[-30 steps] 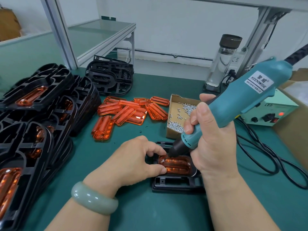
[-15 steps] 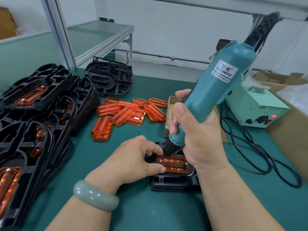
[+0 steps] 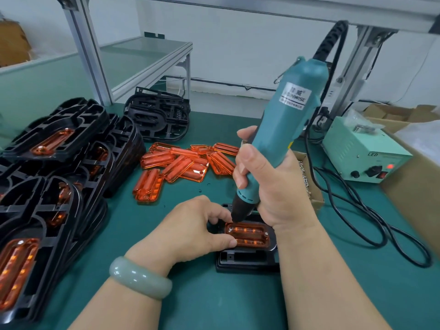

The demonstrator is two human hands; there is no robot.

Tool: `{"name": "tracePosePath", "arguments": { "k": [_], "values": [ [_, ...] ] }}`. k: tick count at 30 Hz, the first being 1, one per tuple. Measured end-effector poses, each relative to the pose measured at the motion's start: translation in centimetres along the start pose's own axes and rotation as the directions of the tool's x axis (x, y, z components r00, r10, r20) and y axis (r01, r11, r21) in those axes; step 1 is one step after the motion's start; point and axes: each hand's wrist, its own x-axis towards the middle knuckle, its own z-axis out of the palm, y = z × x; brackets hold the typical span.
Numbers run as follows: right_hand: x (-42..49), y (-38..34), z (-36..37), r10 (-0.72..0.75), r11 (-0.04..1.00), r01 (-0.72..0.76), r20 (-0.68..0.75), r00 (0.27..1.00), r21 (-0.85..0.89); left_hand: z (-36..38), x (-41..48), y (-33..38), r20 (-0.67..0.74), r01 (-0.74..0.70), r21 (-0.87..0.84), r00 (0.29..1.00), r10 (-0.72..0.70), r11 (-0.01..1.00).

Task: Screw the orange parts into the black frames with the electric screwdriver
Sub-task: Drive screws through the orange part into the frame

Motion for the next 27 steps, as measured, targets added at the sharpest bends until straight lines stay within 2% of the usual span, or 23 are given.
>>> {"name": "tracePosePath", "arguments": {
  "k": [6,14,23,27],
  "values": [
    [-1.05,0.17,-1.02,-0.047,0.992,0.052,-0.044,0.998,0.116,-0.04,-0.03,-0.1,0.001,-0.007,0.005,1.0,0.007,1.0],
    [-1.02,-0.03,-0.62,-0.039,0.991,0.051,-0.091,0.995,0.125,-0.04,0.14,0.02,0.03,-0.024,0.064,0.999,0.022,0.998],
    [-1.1,0.11,-0.49,-0.038,0.991,0.046,-0.066,0.997,0.124,0.05,0.31,-0.06,0.018,-0.001,0.03,1.0,0.0,1.0],
    [-1.03,0.12,-0.71,-0.034,0.993,0.046,-0.115,0.993,0.106,0.09,0.24,-0.09,0.011,-0.007,0.032,1.0,0.006,0.999]
  ]
}}
